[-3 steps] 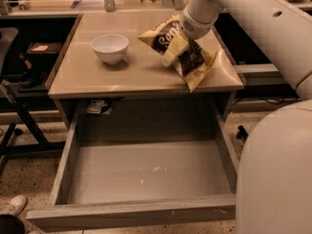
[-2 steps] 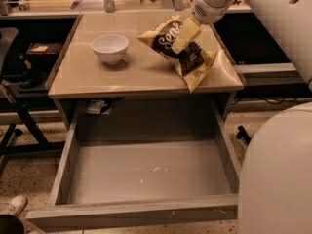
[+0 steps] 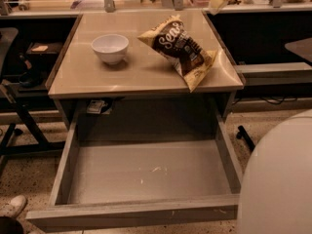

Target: Pick brown chip bag from top drawer and place on counter

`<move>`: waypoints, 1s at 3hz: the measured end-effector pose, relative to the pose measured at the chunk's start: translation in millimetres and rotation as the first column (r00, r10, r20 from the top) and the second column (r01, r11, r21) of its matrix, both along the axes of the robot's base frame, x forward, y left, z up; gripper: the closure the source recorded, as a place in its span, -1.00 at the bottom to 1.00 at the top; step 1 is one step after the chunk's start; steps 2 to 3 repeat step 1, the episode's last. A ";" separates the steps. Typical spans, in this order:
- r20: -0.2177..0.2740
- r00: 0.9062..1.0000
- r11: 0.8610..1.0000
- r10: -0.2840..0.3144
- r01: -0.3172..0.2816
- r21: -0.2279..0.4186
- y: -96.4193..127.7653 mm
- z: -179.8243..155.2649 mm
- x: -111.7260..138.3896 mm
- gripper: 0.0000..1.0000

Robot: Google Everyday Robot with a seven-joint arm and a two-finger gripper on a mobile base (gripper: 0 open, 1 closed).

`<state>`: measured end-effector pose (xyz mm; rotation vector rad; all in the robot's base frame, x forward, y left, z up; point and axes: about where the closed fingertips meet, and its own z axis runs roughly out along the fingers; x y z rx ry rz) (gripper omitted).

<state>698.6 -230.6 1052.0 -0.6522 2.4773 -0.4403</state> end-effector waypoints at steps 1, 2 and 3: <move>0.003 1.000 0.999 -0.027 0.027 -0.020 -12.0 3.3 -1.8 -1.00; 0.003 1.000 0.999 -0.027 0.027 -0.020 -12.0 3.3 -1.8 -1.00; 0.003 1.000 0.999 -0.027 0.027 -0.020 -12.0 3.3 -1.8 -1.00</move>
Offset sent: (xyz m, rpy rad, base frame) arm 0.0000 0.0000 0.0000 0.0000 0.0000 0.0000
